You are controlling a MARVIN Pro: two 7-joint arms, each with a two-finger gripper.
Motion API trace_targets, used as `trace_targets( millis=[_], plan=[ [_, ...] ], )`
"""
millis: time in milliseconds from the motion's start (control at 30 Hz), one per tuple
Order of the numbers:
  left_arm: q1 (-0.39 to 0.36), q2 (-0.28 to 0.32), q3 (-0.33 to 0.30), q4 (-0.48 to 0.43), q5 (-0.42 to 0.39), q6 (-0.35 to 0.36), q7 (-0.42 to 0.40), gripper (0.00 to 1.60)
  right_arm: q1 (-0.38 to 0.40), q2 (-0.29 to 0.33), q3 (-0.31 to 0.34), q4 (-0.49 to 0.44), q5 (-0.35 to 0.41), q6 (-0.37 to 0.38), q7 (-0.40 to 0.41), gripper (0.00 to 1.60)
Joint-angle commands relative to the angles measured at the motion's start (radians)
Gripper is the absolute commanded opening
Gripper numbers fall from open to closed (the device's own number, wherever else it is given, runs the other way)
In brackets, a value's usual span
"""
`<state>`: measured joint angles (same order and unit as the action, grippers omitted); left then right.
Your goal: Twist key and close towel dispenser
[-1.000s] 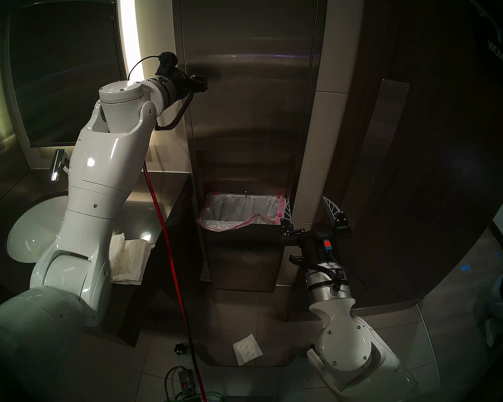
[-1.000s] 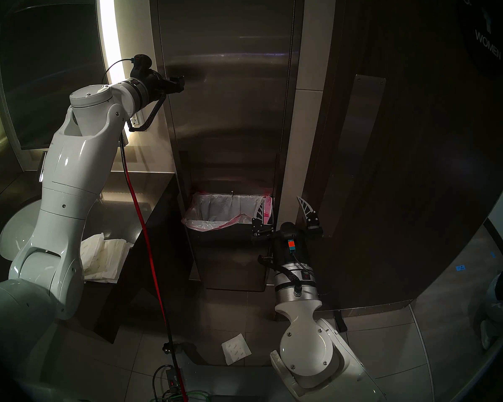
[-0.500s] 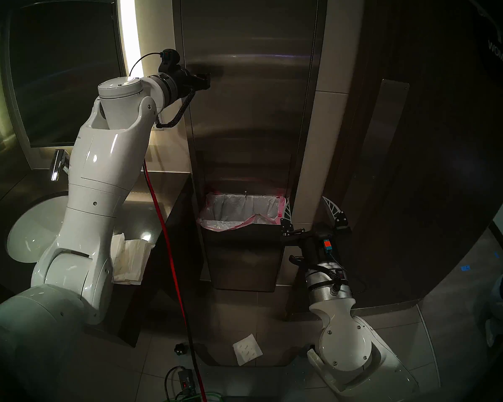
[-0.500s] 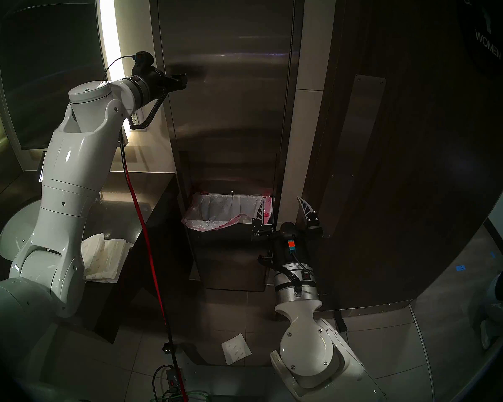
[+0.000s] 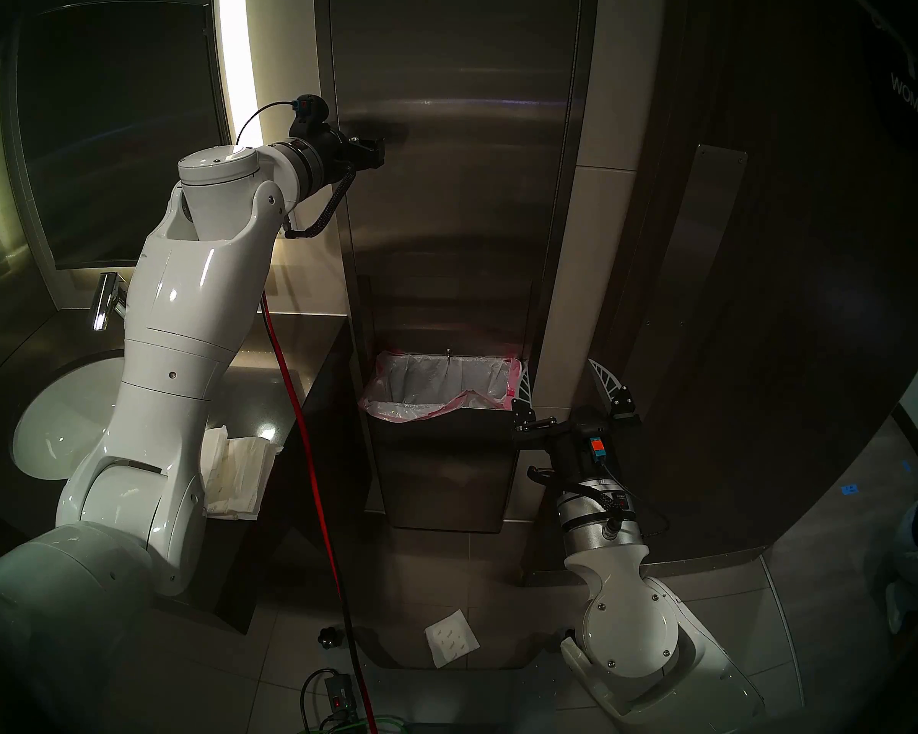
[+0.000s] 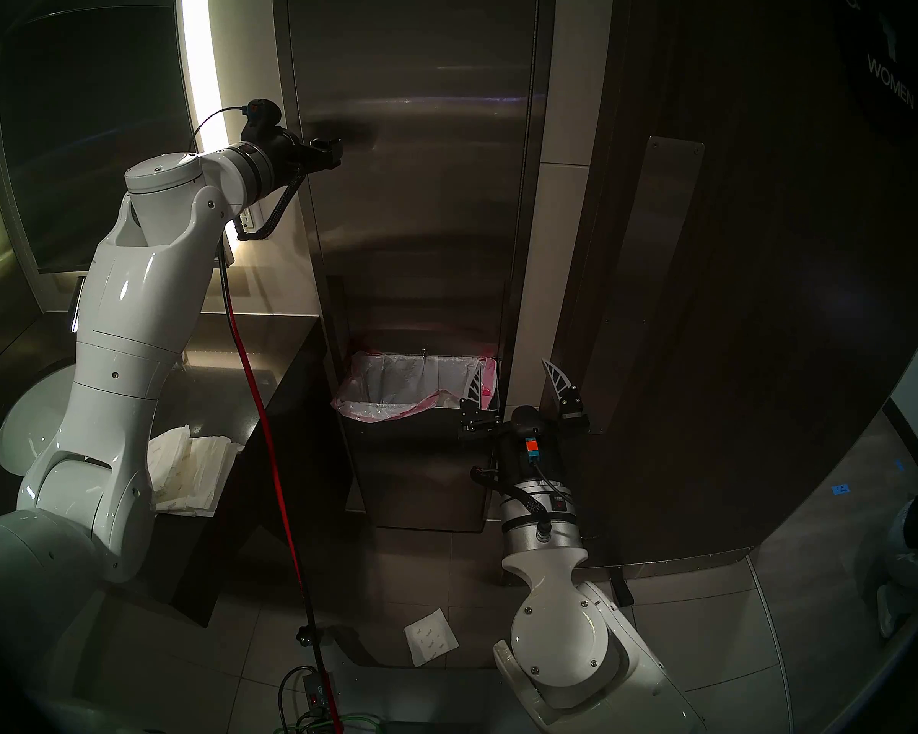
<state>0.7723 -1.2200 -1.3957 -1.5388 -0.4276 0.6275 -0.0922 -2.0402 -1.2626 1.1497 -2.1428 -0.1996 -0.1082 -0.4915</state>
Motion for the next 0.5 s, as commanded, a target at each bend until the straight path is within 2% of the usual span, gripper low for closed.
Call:
trace_targets(
  millis=[0,67,100,133,167,233,300,367,433,467],
  plan=[
    [-0.031,0.007,0.005,0.015,0.008,-0.026,-0.015,1.15,0.006,-0.002,0.001,-0.017,0.0,0.002,0.0,1.6],
    [-0.034,0.006,0.01,0.022,0.009,-0.025,-0.018,0.72,0.007,-0.001,0.001,-0.017,0.0,0.002,-0.001,1.6],
    [-0.034,0.006,0.012,0.025,0.009,-0.026,-0.019,0.67,0.007,-0.001,0.001,-0.017,0.0,0.002,-0.001,1.6],
    [-0.034,0.006,0.012,0.025,0.009,-0.026,-0.019,0.67,0.007,-0.001,0.001,-0.017,0.0,0.002,-0.001,1.6],
    [-0.033,0.006,0.013,0.026,0.009,-0.027,-0.02,0.73,0.007,-0.001,0.001,-0.017,0.0,0.002,-0.001,1.6],
    [-0.032,0.006,0.015,0.028,0.01,-0.029,-0.022,1.11,0.007,0.0,0.0,-0.017,0.001,0.002,-0.002,1.6],
    [-0.033,0.008,0.017,0.031,0.012,-0.03,-0.025,1.17,0.008,0.001,0.0,-0.017,0.001,0.002,-0.002,1.6],
    [-0.034,0.009,0.018,0.032,0.013,-0.031,-0.025,1.19,0.008,0.001,0.0,-0.017,0.001,0.002,-0.003,1.6],
    [-0.038,0.01,0.02,0.036,0.014,-0.033,-0.026,0.86,0.008,0.001,-0.001,-0.017,0.001,0.002,-0.003,1.6],
    [-0.04,0.01,0.021,0.038,0.015,-0.033,-0.027,0.82,0.008,0.002,-0.001,-0.017,0.001,0.002,-0.004,1.6]
  ],
)
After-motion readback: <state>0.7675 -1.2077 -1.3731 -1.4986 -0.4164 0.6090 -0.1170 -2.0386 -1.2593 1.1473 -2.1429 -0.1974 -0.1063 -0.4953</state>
